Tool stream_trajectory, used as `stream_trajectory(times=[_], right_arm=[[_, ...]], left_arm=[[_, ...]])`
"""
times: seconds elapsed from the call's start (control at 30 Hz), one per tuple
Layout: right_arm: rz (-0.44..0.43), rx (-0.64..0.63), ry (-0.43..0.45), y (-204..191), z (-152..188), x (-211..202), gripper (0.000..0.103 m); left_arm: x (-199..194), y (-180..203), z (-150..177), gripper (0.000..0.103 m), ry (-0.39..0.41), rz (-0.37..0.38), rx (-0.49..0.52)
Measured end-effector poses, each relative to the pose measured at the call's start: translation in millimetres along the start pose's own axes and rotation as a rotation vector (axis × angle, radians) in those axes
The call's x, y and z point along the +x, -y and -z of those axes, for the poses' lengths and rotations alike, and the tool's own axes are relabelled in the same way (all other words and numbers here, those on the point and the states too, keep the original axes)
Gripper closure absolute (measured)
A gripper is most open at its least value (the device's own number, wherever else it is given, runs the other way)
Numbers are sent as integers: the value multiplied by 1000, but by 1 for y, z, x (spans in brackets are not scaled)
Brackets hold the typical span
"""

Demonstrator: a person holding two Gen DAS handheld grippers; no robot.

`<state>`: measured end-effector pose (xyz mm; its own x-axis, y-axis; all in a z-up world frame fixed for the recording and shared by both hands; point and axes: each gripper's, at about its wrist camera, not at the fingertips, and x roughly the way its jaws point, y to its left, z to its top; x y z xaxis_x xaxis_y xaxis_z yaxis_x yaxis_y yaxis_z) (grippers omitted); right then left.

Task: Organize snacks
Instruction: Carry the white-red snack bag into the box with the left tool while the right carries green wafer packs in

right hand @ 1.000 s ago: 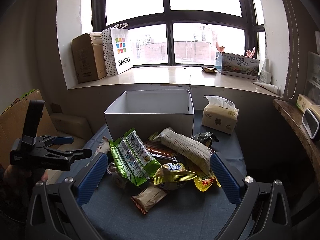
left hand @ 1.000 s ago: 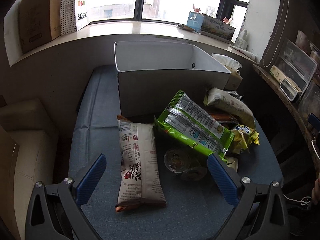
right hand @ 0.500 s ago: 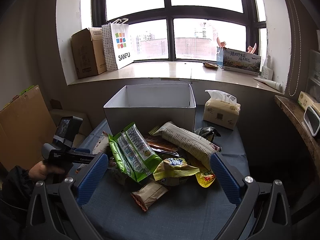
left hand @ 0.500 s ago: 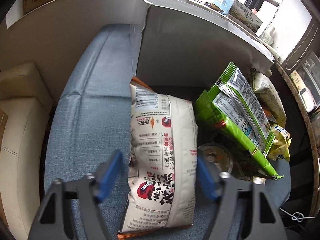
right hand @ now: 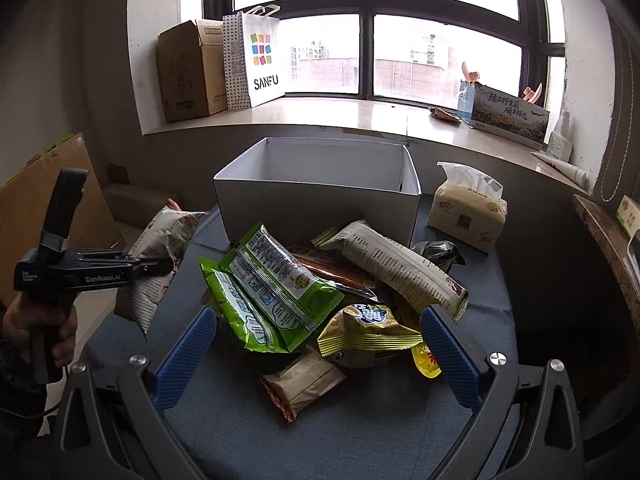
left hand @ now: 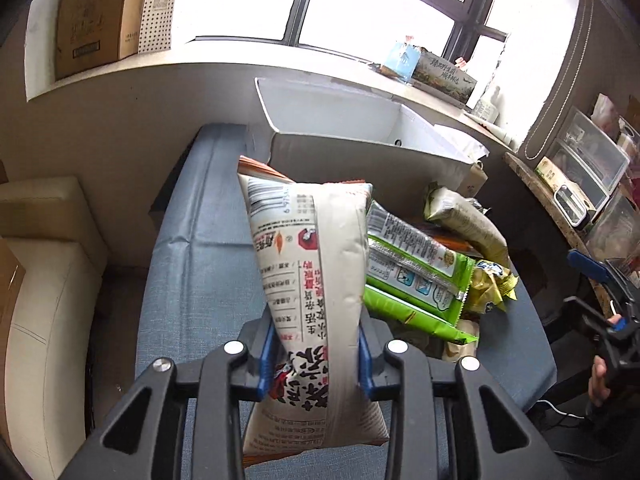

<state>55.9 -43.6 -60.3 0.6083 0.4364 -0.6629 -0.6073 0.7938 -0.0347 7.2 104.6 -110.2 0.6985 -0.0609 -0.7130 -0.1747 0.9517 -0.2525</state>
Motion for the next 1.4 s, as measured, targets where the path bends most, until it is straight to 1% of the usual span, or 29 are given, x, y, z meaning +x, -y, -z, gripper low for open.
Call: stream_trajectory(times=[0.03,0.13,0.3,0.37,0.43,0.53,0.57,0.63,0.67,0.7,0.73,0.77,0.8,0.83,0.9,0.97,1.03,1.13,1.27,1.4], right_arm=[[-1,-33,-12,-4,-2,10,0],[0,-117,-52,-15,-10,41,0],[-17,-250,-131,-30,-21,95,0],[-41,-283,-150,-34,-25,113,0],[-46,-309,-175,-39,-27,129,0],[-83,-346,-230,-46,-26,146,1],[-101,-351,-245,-48,-24,150,3],[-125,-321,-253,-46,-23,155,11],[-112,-316,-258,-44,-22,157,22],[-109,-322,-268,-44,-22,158,28],[-135,-325,-269,-44,-22,156,36],[-158,-323,-273,-44,-22,152,37],[-165,-323,-278,-44,-21,149,42],[-165,-325,-277,-42,-23,147,43],[-170,-304,-252,-39,-24,134,43],[-209,-234,-204,-31,-27,118,43],[-227,-151,-155,-24,-32,100,43],[-262,-60,-62,-8,-35,64,43],[-222,17,53,10,-49,29,43],[-170,92,121,31,-75,17,43]], left_arm=[[-9,3,-9,68,16,2,7],[-26,6,-19,68,52,3,19],[-47,11,-25,68,90,12,51],[-52,12,-27,68,99,15,56],[-54,15,-28,68,105,15,63],[-55,17,-29,68,108,17,67],[-54,18,-29,68,108,17,67],[-53,18,-29,67,105,21,66],[-52,18,-29,67,102,20,64],[-52,18,-29,67,100,20,63],[-51,18,-29,67,98,22,65],[-51,18,-29,67,98,21,67],[-50,19,-29,67,99,18,67],[-50,18,-29,67,98,18,67],[-49,17,-29,67,98,20,65],[-49,18,-29,67,97,20,66],[-49,18,-29,67,99,19,65],[-50,19,-31,67,108,32,65],[-43,23,-46,67,122,38,67],[-28,26,-78,67,141,49,55]])
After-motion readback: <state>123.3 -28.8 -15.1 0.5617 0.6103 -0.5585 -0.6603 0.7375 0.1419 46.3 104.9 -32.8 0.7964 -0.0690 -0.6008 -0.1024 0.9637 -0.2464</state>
